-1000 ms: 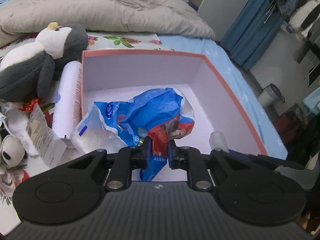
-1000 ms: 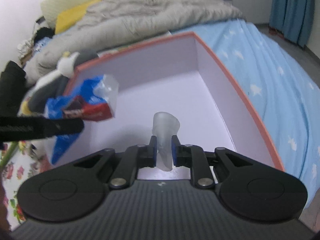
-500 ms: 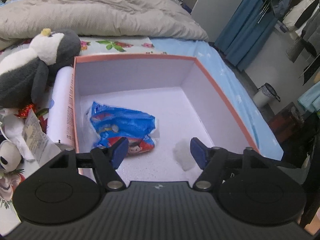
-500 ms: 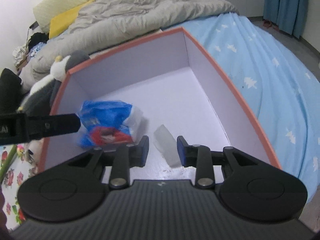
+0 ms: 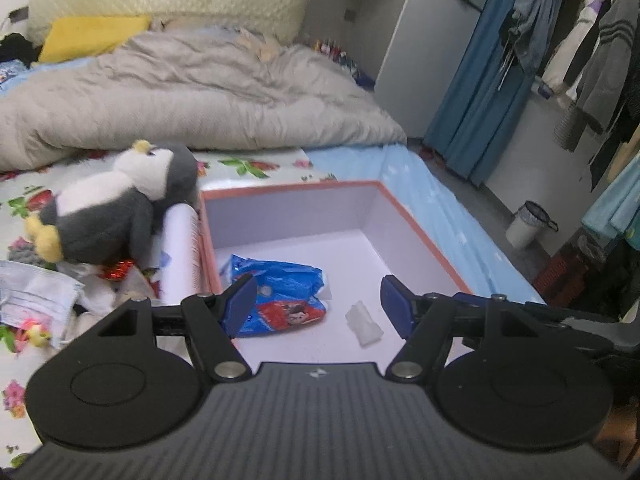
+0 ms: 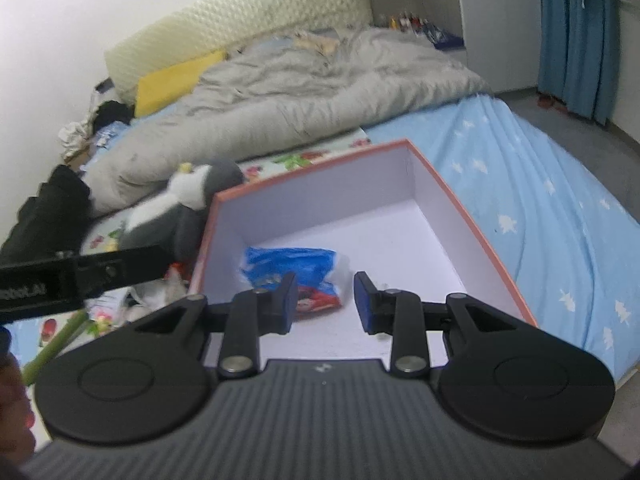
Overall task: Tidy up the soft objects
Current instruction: 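Withdraw both open grippers from the shoebox back toward the pile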
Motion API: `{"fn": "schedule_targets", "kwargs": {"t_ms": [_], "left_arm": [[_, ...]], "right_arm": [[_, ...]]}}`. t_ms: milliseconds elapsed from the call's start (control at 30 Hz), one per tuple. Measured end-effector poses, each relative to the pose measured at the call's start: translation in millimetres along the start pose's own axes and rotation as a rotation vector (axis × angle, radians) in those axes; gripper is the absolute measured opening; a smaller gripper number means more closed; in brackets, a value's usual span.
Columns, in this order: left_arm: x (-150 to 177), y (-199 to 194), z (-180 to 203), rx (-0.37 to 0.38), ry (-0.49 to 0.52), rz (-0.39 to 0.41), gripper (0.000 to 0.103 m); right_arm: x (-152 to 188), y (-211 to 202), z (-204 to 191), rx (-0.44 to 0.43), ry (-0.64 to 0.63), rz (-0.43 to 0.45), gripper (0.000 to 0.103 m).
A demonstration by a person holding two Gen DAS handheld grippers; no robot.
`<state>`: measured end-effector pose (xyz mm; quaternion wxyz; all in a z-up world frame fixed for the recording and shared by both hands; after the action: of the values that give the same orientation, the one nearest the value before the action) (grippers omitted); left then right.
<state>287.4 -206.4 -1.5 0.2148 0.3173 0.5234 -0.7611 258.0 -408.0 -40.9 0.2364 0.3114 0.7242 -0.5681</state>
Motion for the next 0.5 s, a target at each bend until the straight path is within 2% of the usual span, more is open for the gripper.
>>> {"fn": "schedule_targets", "kwargs": {"t_ms": [233,500], "left_arm": [[18,-63,-22,-0.029,-0.016,0.066,0.073],[56,-125,-49,-0.063,-0.032,0.103,0.073]], "right_arm": [[10,-43,-40,-0.042,-0.047,0.064,0.034],[36,-82,-79,-0.091,-0.067,0.117,0.034]]}}
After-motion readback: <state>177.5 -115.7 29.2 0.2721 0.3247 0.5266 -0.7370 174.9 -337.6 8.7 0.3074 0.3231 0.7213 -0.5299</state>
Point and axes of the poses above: each gripper's, at about its wrist camera, not at the fingertips, and y roughly the way its jaws point, z to its right, x to its underside, the point moved 3 cm from there along y, roughly the way its jaws point, and after that the axes turned 2 degrees about -z, right-handed, at the moved point
